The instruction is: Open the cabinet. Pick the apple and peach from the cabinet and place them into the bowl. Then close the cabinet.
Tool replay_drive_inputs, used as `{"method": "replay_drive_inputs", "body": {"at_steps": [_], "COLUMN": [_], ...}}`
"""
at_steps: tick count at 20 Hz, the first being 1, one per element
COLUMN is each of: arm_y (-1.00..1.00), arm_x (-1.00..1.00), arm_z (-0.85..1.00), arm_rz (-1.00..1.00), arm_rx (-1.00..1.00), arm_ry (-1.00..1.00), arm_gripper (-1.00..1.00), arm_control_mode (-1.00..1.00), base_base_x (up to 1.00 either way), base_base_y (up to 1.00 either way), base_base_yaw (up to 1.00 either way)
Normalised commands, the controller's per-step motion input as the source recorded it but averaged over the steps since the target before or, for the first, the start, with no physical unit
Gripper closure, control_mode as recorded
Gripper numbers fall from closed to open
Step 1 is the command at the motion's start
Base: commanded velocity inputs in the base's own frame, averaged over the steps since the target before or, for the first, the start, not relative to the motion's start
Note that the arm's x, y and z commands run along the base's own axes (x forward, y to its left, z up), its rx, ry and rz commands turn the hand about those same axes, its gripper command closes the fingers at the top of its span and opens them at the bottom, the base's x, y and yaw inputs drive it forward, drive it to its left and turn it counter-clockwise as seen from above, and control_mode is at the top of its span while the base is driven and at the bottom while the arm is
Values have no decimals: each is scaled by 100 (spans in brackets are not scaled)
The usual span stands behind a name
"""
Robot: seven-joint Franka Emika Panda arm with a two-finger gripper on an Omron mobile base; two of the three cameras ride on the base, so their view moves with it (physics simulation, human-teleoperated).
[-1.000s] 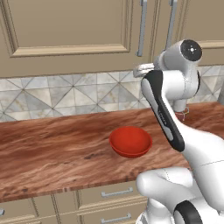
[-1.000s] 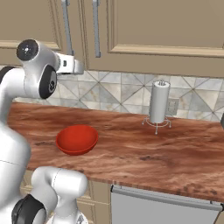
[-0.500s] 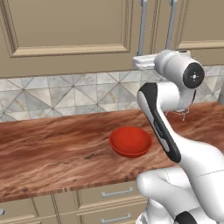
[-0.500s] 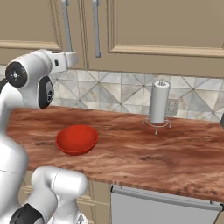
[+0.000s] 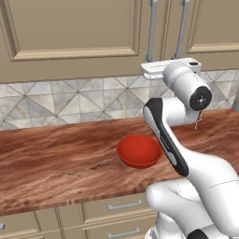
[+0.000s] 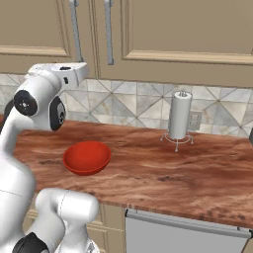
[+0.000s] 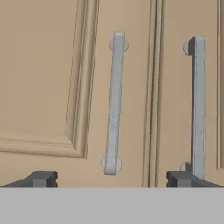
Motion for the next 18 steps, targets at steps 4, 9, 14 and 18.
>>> {"method": "replay_drive_inputs", "body": {"at_steps": [4, 9, 14, 18], "arm_y": [2, 0, 0, 6], "arm_x": [13, 54, 89, 100], "arm_z": [7, 0, 0, 0], "arm_rz": [0, -2, -4, -3], "arm_rx": [3, 0, 0, 6], "arm_ry": [-6, -1, 0, 0], "arm_gripper": [-100, -100, -100, -100], "arm_control_mode": [-100, -100, -100, -100], "base_base_x": [0, 0, 0, 0], "base_base_y": [0, 0, 0, 0], "base_base_yaw": [0, 0, 0, 0]}}
